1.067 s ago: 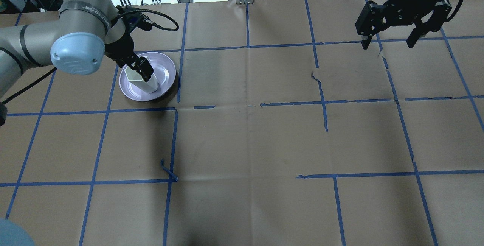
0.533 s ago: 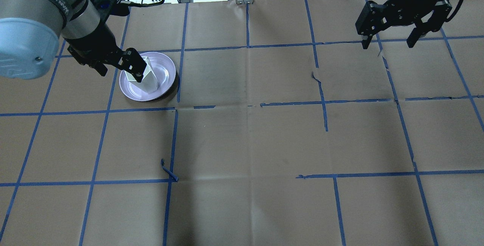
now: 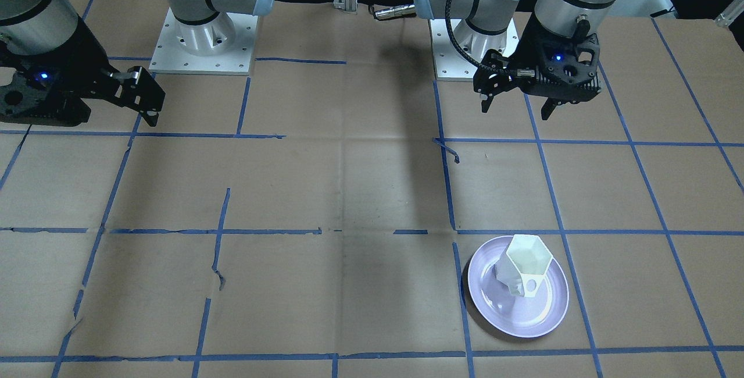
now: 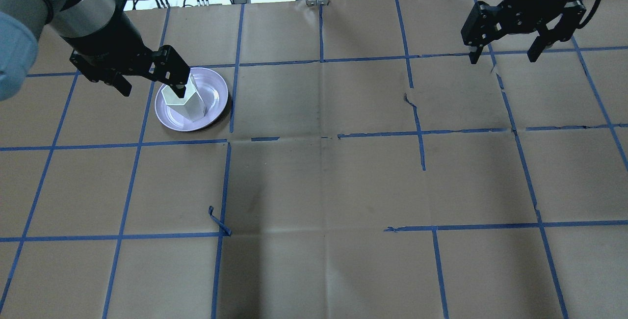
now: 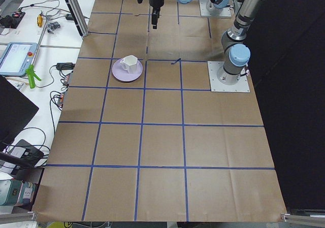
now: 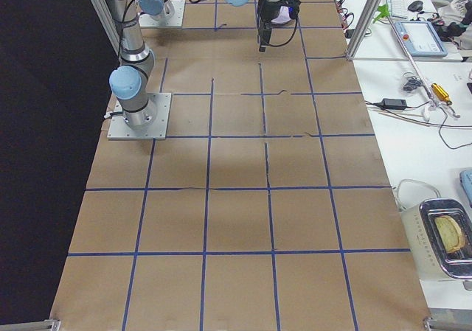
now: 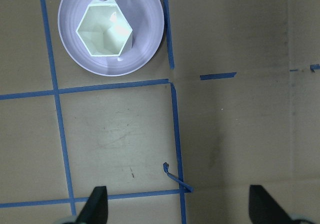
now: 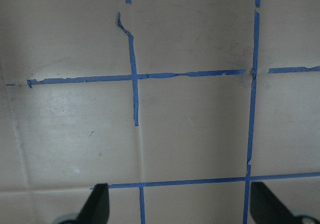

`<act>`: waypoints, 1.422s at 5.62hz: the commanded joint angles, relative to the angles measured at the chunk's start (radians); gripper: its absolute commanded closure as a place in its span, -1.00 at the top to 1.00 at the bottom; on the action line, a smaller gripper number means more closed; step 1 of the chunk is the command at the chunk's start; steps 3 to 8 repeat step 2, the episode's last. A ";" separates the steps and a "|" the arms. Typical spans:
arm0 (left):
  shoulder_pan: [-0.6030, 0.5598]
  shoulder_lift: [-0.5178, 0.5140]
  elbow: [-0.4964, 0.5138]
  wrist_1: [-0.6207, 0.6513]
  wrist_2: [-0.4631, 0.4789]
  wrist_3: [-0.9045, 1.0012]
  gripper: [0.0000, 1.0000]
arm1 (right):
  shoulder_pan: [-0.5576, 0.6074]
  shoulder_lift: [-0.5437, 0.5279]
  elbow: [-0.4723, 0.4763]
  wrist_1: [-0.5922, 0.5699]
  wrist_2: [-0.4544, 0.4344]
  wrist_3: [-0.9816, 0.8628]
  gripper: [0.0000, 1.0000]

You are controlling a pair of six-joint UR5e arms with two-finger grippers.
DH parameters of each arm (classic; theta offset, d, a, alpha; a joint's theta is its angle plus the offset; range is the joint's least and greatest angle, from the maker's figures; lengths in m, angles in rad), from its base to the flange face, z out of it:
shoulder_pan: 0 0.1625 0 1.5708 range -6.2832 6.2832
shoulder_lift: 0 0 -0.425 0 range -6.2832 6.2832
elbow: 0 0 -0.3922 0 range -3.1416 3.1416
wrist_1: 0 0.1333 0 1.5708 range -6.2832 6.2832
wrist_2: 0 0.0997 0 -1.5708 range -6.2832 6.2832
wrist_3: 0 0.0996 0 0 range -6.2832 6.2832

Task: Flip cup and place on plate
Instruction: 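Open the left gripper and raise it away from the cup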

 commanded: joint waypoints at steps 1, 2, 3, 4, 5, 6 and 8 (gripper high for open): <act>-0.005 -0.008 0.014 -0.001 -0.001 -0.002 0.97 | 0.000 0.000 0.000 0.000 0.000 0.000 1.00; -0.005 -0.007 0.011 -0.001 0.001 -0.002 0.97 | 0.000 0.000 0.000 0.000 0.000 0.000 1.00; -0.005 -0.007 0.011 -0.001 0.001 -0.002 0.97 | 0.000 0.000 0.000 0.000 0.000 0.000 1.00; -0.005 -0.007 0.011 -0.001 0.001 -0.002 0.97 | 0.000 0.000 0.000 0.000 0.000 0.000 1.00; -0.005 -0.007 0.011 -0.001 0.001 -0.002 0.97 | 0.000 0.000 0.000 0.000 0.000 0.000 1.00; -0.005 -0.007 0.011 -0.001 0.001 -0.002 0.97 | 0.000 0.000 0.000 0.000 0.000 0.000 1.00; -0.005 -0.007 0.011 -0.001 0.001 -0.002 0.97 | 0.000 0.000 0.000 0.000 0.000 0.000 1.00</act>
